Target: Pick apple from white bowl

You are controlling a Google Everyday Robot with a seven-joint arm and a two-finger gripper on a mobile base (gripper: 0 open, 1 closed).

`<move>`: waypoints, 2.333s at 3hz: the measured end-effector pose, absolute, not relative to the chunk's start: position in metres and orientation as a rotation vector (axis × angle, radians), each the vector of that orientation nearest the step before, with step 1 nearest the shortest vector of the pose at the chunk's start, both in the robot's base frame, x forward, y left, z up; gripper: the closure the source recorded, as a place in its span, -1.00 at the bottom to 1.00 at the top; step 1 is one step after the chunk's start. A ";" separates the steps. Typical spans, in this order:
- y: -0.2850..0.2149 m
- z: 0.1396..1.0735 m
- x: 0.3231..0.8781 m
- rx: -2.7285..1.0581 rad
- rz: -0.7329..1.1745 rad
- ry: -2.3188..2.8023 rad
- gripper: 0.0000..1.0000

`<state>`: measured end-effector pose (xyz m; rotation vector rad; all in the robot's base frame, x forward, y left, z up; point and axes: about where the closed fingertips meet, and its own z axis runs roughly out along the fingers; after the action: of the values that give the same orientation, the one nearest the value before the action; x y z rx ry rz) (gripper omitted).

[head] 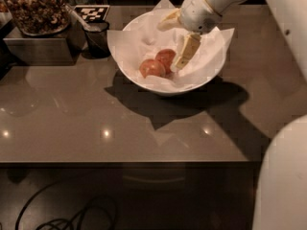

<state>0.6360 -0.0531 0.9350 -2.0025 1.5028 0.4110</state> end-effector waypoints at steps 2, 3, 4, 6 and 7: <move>-0.051 0.924 0.651 -1.994 0.420 1.498 -0.50; -0.053 0.910 0.667 -2.011 0.421 1.489 -0.56; -0.056 0.897 0.677 -2.017 0.431 1.488 -0.64; -0.058 0.880 0.684 -1.984 0.466 1.483 -0.62; -0.059 0.874 0.686 -1.967 0.475 1.486 -0.62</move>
Offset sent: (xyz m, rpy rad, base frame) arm 0.0021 0.0021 0.0011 0.0057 -0.0048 -0.0018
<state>0.6856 -0.0594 0.8745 -1.9669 1.4864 0.4746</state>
